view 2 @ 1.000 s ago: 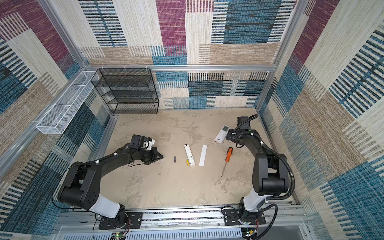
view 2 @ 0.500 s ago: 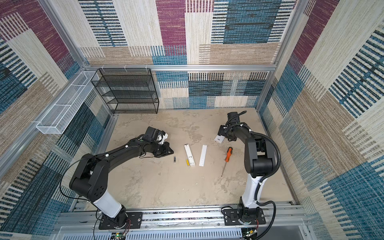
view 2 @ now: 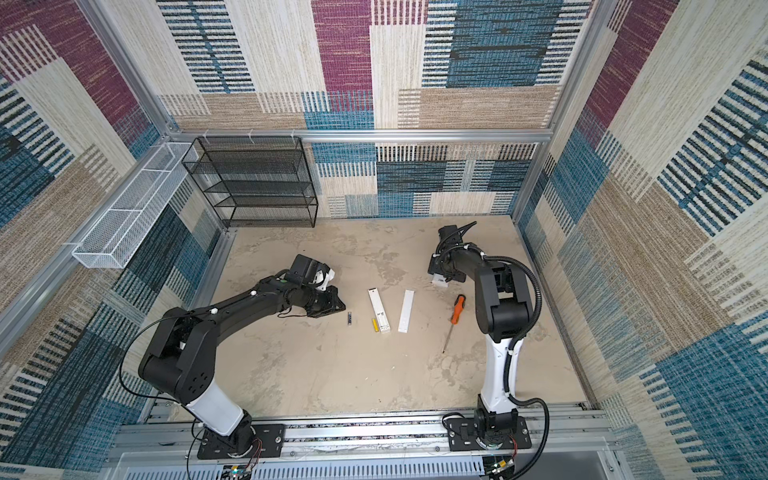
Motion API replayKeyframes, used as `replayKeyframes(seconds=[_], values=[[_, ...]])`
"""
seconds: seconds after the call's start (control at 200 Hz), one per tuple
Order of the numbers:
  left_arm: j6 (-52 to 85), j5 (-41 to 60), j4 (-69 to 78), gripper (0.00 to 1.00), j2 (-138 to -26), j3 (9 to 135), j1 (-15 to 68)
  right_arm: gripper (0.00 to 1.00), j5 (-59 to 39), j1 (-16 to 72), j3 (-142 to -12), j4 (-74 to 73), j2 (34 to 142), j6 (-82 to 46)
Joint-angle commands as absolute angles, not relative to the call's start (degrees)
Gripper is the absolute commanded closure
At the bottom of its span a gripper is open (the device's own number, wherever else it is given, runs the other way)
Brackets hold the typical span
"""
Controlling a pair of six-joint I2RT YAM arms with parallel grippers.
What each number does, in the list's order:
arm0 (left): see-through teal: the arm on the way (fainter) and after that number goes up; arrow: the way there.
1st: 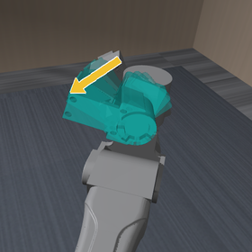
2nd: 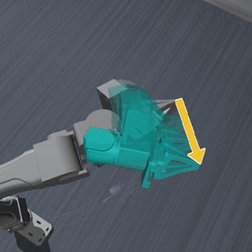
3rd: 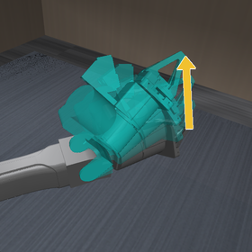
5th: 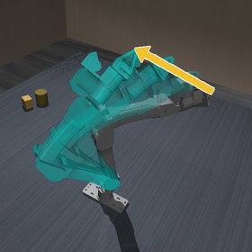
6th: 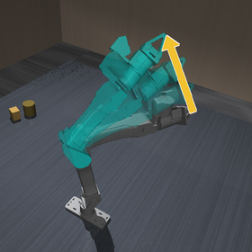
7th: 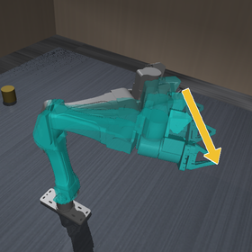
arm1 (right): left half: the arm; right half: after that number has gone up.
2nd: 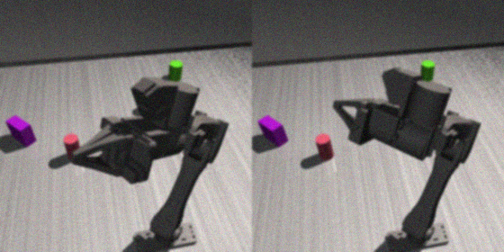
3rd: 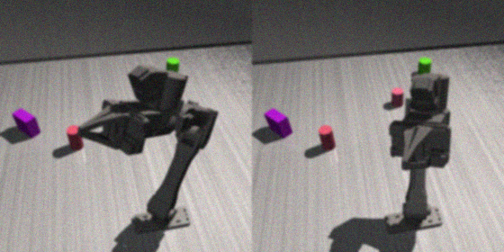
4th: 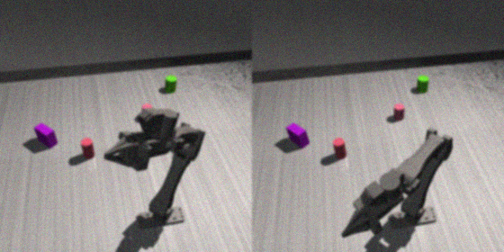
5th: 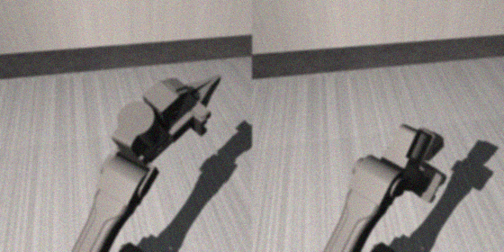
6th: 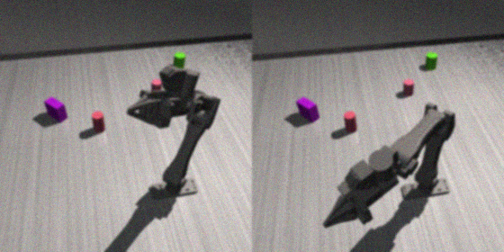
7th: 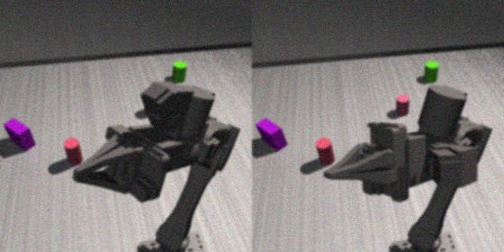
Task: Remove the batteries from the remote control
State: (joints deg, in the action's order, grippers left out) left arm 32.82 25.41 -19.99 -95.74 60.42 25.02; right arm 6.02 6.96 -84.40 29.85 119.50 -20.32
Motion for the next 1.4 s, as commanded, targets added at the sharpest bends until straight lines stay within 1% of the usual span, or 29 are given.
replayKeyframes(seconds=[0.0,0.2,0.401,0.676,0.891,0.951,1.097,1.147,1.177,1.317,1.392], values=[[31.32,24.07,-20.56,0.89,-94.93,59.82,25.04,0.23,8.00,8.00,-85.74,33.27,121.56,-19.19],[31.70,23.69,-20.57,0.89,-93.89,58.51,24.96,0.37,9.85,10.77,-85.61,33.74,121.54,-16.43],[32.42,24.17,-20.00,0.88,-93.02,57.42,24.89,0.46,5.77,11.87,-81.46,30.51,117.45,-14.55],[34.33,25.21,-17.95,0.88,-91.00,55.42,24.72,0.49,-2.19,12.00,-75.15,25.04,109.84,-14.76],[37.36,27.05,-14.20,0.87,-89.35,53.35,24.63,0.51,-5.57,13.63,-71.66,23.20,105.68,-15.39],[38.39,28.91,-11.82,0.84,-89.12,52.80,24.68,0.51,-5.93,14.58,-70.93,22.78,104.38,-15.51],[40.62,32.69,-6.13,0.71,-88.71,52.51,24.70,0.52,-6.50,17.54,-69.80,22.16,100.97,-15.86],[41.03,32.70,-5.02,0.69,-88.30,52.85,24.66,0.52,-6.66,18.58,-69.63,22.19,99.84,-15.98],[41.15,34.68,-4.56,0.68,-88.04,53.20,24.67,0.52,-7.00,19.38,-69.59,22.23,99.17,-16.00],[41.03,34.73,-4.31,0.64,-87.09,56.19,24.68,0.54,-8.00,23.51,-69.17,22.03,96.24,-16.41],[40.73,34.38,-3.98,0.59,-86.91,57.65,24.69,0.54,-8.71,25.82,-69.33,21.75,95.32,-16.94]])
